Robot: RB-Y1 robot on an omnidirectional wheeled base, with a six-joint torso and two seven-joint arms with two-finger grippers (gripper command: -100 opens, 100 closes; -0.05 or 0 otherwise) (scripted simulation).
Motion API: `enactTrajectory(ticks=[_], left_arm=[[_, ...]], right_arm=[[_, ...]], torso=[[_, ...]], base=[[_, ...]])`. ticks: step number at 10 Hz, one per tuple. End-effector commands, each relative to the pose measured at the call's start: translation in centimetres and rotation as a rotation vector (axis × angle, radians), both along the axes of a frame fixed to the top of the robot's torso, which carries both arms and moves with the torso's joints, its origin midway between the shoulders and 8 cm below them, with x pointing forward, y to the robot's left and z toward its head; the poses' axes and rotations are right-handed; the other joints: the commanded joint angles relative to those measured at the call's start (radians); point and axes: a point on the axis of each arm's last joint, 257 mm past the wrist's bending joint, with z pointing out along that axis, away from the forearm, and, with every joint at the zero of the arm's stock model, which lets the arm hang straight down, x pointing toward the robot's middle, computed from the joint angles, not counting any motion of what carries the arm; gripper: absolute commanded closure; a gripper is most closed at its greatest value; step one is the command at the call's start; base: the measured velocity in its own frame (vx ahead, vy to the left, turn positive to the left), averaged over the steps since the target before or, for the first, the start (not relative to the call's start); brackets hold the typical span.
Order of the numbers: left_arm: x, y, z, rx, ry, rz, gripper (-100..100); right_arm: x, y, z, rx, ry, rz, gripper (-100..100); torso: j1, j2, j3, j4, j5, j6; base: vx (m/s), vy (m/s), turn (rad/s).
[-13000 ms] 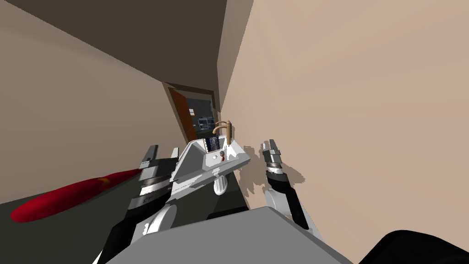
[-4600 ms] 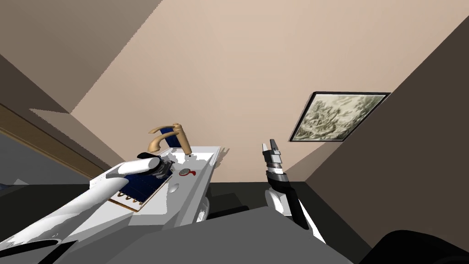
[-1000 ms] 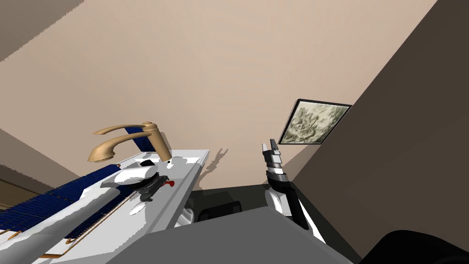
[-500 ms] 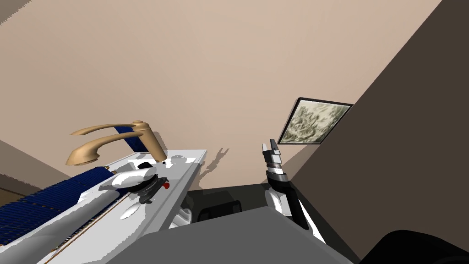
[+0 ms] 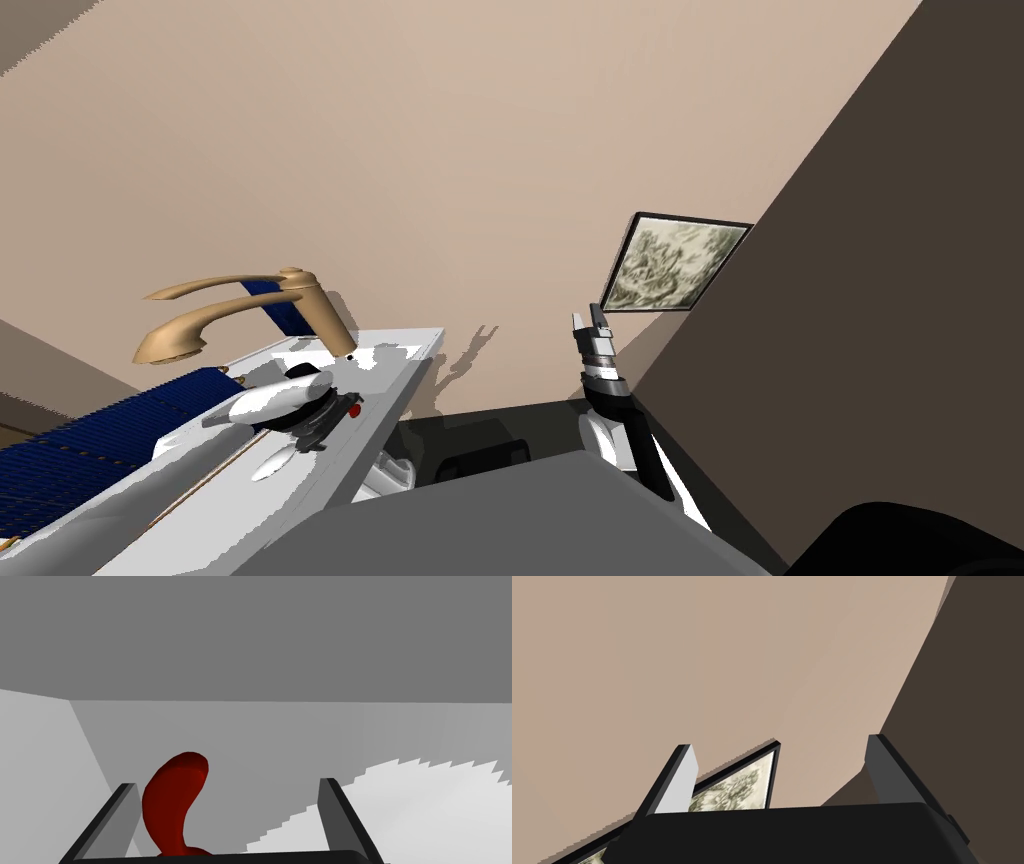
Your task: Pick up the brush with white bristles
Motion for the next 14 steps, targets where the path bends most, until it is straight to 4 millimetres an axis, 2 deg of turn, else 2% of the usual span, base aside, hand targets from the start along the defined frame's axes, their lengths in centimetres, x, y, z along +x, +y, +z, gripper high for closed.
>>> enactTrajectory(ticks=[1,3,4,5,9,10,11,14], left_arm=[[-0.8,-0.4,-1.6,-0.022,0.014,-0.007,-100],[-1.2,-0.2,-2.2,-0.027,0.016,-0.007,-100],[-0.5,0.2,-1.3,-0.013,0.004,-0.005,-100],[-0.5,0.3,-1.3,-0.012,0.004,-0.007,100],[-0.2,0.3,-1.1,-0.01,-0.005,-0.01,100],[-0.2,0.3,-1.1,-0.01,-0.005,-0.01,0],[-0.6,-0.6,-1.1,-0.019,0.016,-0.002,100],[0.1,-1.2,0.5,-0.006,0.016,0.004,100]], right_arm=[[0.0,0.0,0.0,0.0,0.0,0.0,0],[0.0,0.0,0.0,0.0,0.0,0.0,0],[0.0,0.0,0.0,0.0,0.0,0.0,0],[0.0,0.0,0.0,0.0,0.0,0.0,0],[0.0,0.0,0.0,0.0,0.0,0.0,0],[0.0,0.0,0.0,0.0,0.0,0.0,0],[0.0,0.0,0.0,0.0,0.0,0.0,0],[0.0,0.0,0.0,0.0,0.0,0.0,0]], torso=[[0.0,0.0,0.0,0.0,0.0,0.0],[0.001,-0.001,-0.003,-0.005,0.01,0.001],[0.002,-0.001,-0.004,-0.008,0.014,0.001],[0.004,-0.002,-0.005,-0.008,0.015,0.001],[0.009,-0.003,-0.007,-0.011,0.018,-0.002],[0.009,-0.003,-0.007,-0.011,0.018,-0.002],[0.009,-0.003,-0.007,-0.011,0.018,-0.002],[0.016,-0.005,-0.008,-0.011,0.019,-0.002]], base=[[-0.024,-0.095,-0.02],[-0.018,-0.053,-0.01],[-0.008,-0.026,0.0],[0.001,-0.005,-0.01],[0.002,0.0,-0.003],[0.0,0.0,0.0],[0.011,0.045,0.045],[0.029,0.105,0.023]])
